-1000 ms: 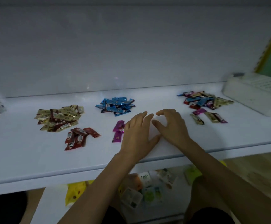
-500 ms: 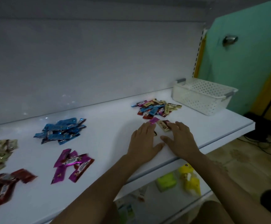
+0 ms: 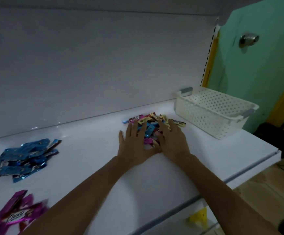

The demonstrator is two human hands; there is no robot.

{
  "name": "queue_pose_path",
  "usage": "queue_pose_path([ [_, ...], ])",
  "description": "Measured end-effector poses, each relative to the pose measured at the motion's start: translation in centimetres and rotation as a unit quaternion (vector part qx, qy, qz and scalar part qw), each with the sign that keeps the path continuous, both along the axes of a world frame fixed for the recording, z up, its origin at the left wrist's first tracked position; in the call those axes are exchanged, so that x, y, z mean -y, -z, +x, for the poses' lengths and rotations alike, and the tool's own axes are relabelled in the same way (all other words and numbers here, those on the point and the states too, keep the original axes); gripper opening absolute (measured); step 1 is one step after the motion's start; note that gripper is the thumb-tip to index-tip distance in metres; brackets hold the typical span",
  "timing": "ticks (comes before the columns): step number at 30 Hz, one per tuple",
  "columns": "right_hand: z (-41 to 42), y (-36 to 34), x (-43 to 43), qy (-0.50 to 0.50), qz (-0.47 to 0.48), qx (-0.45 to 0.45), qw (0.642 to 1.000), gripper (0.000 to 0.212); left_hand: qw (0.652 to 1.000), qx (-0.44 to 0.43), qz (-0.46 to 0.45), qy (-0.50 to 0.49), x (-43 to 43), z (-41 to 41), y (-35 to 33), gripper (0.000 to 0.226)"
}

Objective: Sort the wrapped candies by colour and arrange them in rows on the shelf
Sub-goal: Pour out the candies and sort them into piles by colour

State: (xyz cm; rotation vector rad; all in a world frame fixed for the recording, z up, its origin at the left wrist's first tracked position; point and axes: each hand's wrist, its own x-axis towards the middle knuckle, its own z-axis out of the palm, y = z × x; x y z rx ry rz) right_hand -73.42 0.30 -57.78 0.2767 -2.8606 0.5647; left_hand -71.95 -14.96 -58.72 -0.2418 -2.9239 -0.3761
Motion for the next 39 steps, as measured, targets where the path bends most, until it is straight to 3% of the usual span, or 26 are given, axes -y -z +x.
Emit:
queue_pose_path([
  [4,-1.8,0.7,0.2,-0.018,-0.023,0.019,0.999,0.047,0.998,0.049,-0.018,0.037,0.0,-1.2,0.3,0.096],
  [9,-1.4,1.2,-0.7,-0.055,-0.119,-0.033,0.991,0.030,0.997,-0.044,0.032,0.059,-0.1,-0.9,0.4,0.094],
  [13,-1.2,1.5,-0.6,-0.081,-0.235,-0.011,0.969,0.039,0.993,-0.088,0.044,0.070,-0.1,-0.5,0.5,0.093],
  [17,-1.1,1.3,-0.5,-0.045,-0.238,-0.060,0.968,0.037,0.994,-0.037,0.051,0.089,-0.1,-0.7,0.7,0.092],
  [23,-1.1,1.1,-0.8,-0.025,-0.214,-0.085,0.973,0.031,0.980,-0.161,0.076,0.088,0.0,0.5,0.6,0.041],
  [25,-1.1,1.2,-0.6,-0.040,-0.197,-0.104,0.974,0.026,0.982,-0.153,0.102,0.036,0.1,0.8,0.0,0.032],
  [26,-1.1,1.3,-0.6,-0.042,-0.186,-0.115,0.975,0.025,0.978,-0.136,0.158,0.003,0.2,0.9,-0.4,0.028],
  [28,-1.1,1.3,-0.7,-0.046,-0.163,-0.143,0.975,0.024,0.934,-0.099,0.337,-0.067,0.3,1.2,-1.1,0.020],
  [32,-0.8,1.1,-0.6,-0.061,-0.137,-0.193,0.970,0.021,0.785,-0.061,0.589,-0.183,1.2,2.1,-2.8,0.013],
  [37,0.4,-0.4,0.5,-0.119,-0.123,-0.252,0.952,0.031,0.621,0.019,0.749,-0.232,2.9,3.3,-4.4,0.019],
  [39,2.4,-1.7,2.4,-0.145,-0.202,-0.179,0.952,0.035,0.584,0.022,0.774,-0.242,3.3,3.7,-4.4,0.018],
])
